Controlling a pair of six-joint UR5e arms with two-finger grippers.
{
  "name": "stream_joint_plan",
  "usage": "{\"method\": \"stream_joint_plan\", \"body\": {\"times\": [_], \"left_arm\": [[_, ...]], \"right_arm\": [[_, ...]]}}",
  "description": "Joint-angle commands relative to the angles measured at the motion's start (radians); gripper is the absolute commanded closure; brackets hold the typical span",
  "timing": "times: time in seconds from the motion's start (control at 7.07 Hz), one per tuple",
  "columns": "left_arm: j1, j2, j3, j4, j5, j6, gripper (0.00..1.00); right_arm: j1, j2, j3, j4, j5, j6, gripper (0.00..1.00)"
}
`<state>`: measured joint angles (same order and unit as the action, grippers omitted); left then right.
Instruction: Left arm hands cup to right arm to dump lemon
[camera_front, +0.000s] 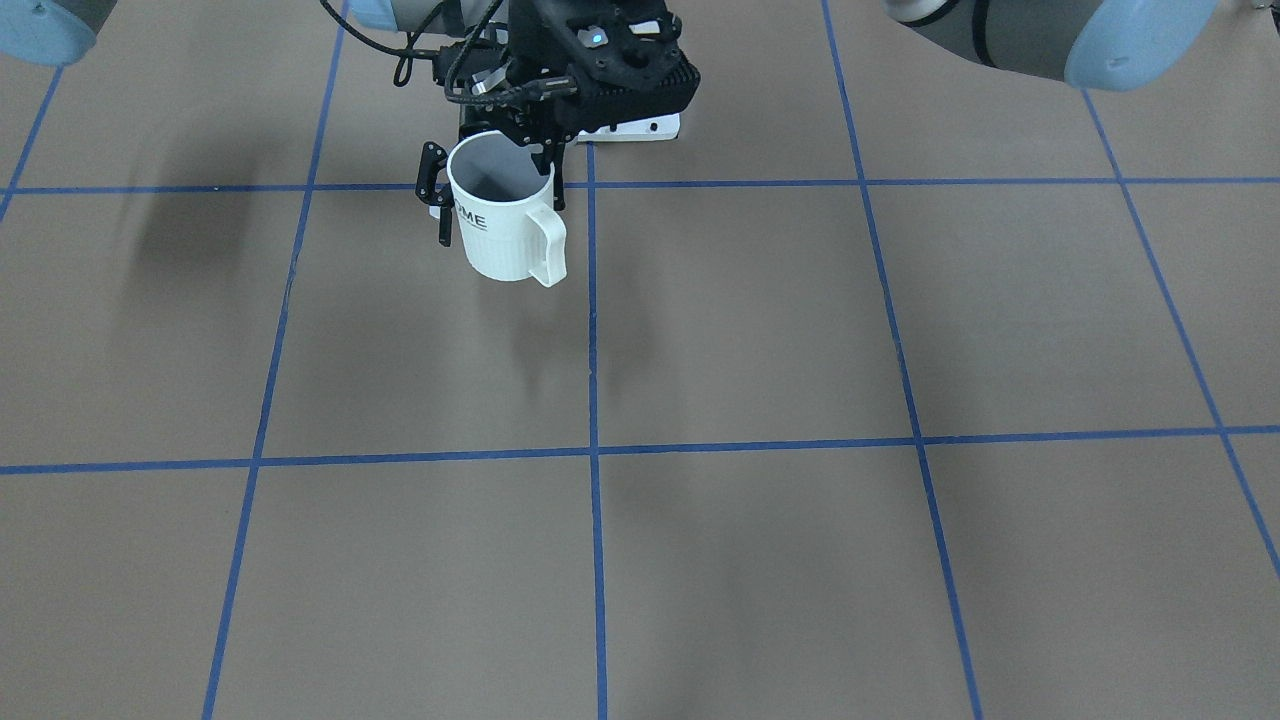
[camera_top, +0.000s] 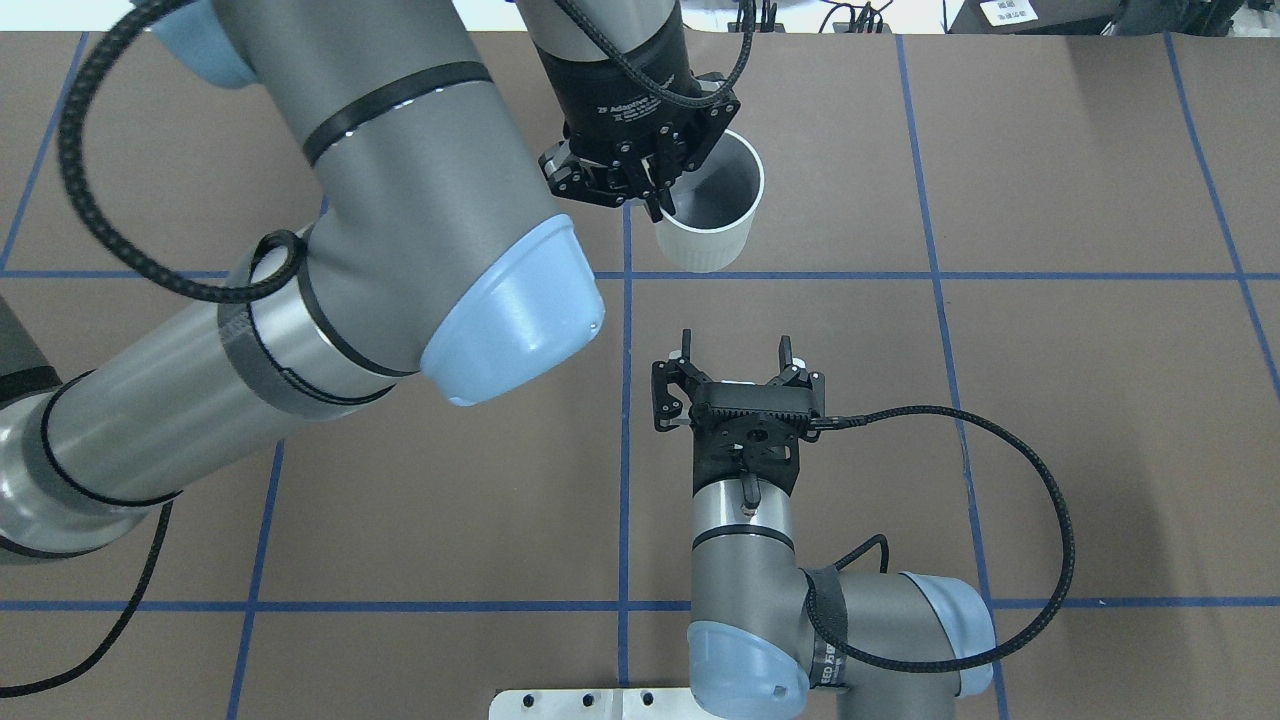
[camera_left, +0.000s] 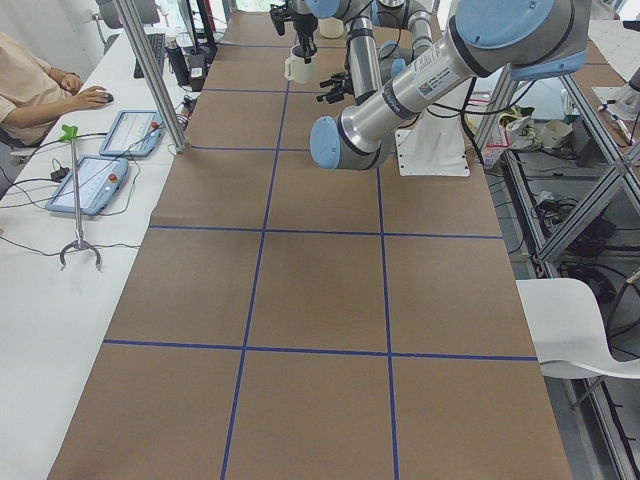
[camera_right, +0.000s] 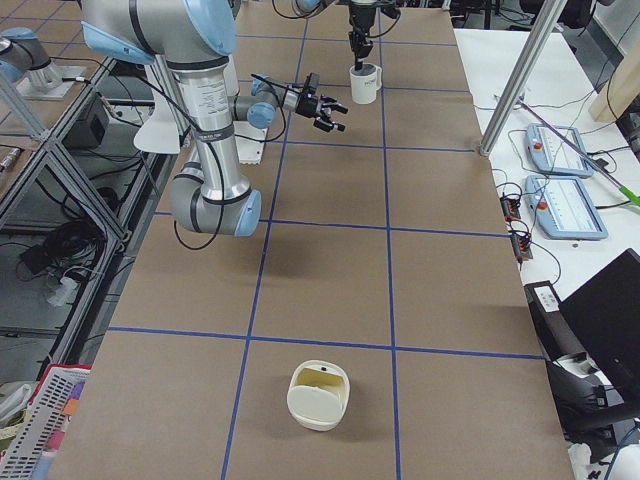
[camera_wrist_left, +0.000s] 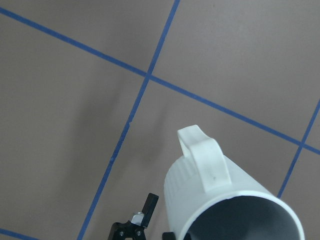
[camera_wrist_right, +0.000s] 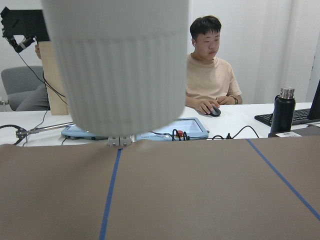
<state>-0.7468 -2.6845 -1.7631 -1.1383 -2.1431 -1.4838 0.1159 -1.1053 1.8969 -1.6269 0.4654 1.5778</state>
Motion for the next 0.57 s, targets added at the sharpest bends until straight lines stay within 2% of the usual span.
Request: {"method": "stream_joint_plan", "body": {"times": [0.0, 0.14, 0.28, 0.42], "left_arm": [[-0.029, 0.221, -0.205, 0.0, 0.0, 0.162, 1.0], [-0.058, 0.314, -0.257, -0.001, 0.0, 0.242, 1.0], [-0.098, 0.368, -0.266, -0.003, -0.001, 0.326, 1.0], [-0.142, 0.467, -0.3, -0.032, -0.001, 0.44, 1.0]], "right_arm": [[0.057, -0.016, 0.019, 0.002, 0.173, -0.175, 0.0], [0.112, -0.019, 0.018, 0.048, 0.299, -0.223, 0.0], [0.167, -0.028, 0.025, 0.074, 0.428, -0.264, 0.0], [0.204, -0.065, 0.051, 0.075, 0.526, -0.315, 0.0]]}}
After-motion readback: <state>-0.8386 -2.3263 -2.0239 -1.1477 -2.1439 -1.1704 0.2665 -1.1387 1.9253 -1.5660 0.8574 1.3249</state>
